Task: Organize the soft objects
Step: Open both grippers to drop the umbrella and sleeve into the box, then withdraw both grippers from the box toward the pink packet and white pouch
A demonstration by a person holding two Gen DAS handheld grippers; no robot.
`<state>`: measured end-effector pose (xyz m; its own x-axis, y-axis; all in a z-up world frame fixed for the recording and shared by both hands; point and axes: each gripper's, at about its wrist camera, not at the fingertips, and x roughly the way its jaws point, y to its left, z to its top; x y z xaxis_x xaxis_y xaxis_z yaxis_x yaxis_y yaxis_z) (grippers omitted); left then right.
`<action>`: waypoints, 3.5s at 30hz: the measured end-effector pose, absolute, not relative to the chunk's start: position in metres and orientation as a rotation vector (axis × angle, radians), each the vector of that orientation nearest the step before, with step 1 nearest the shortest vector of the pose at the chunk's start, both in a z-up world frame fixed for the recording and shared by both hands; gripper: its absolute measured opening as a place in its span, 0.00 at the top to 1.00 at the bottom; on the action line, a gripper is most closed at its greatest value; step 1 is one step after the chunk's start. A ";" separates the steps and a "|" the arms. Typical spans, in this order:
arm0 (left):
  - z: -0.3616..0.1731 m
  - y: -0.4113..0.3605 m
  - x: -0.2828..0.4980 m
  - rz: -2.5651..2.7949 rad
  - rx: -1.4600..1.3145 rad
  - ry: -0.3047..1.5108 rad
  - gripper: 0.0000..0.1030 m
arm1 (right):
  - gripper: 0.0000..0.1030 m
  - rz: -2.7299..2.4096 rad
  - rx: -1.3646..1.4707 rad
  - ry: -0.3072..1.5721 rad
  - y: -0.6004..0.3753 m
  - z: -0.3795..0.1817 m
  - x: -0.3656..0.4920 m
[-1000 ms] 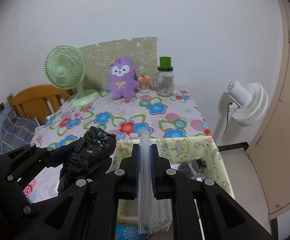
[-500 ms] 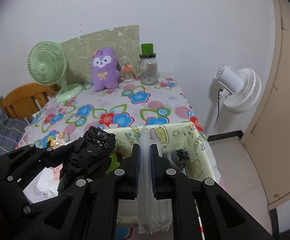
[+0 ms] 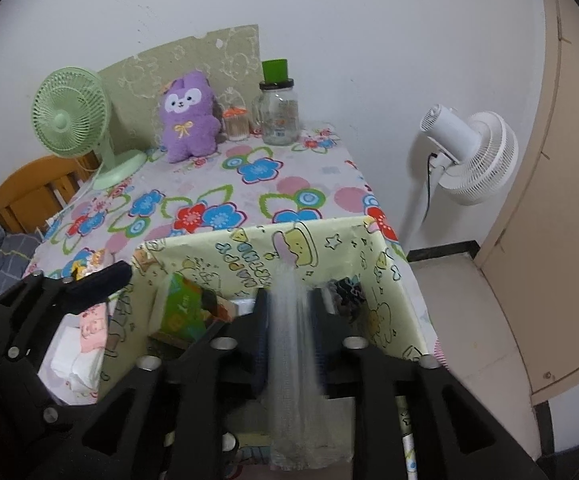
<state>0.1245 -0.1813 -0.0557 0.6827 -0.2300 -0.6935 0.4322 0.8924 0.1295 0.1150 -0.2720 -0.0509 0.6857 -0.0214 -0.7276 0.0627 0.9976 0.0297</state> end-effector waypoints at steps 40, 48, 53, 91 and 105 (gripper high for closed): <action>-0.028 -0.102 0.088 -0.351 0.208 0.674 0.08 | 0.14 -0.060 0.046 0.712 -0.211 -0.020 0.072; -0.025 -0.079 0.081 -0.329 0.195 0.660 0.07 | 0.14 -0.035 0.027 0.700 -0.186 -0.015 0.065; -0.025 -0.066 0.076 -0.312 0.193 0.655 0.07 | 0.14 -0.009 0.008 0.693 -0.168 -0.013 0.062; -0.065 0.012 0.095 -0.213 0.120 0.725 0.03 | 0.15 0.161 -0.070 0.706 -0.092 -0.053 0.089; -0.094 0.027 0.112 -0.192 0.089 0.807 0.03 | 0.20 0.216 -0.104 0.762 -0.067 -0.079 0.107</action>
<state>0.1122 0.0269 -0.0941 0.6753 -0.1368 -0.7248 0.2044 0.9789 0.0056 0.1070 -0.0670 -0.0790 0.7024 0.1564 -0.6944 -0.2313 0.9728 -0.0148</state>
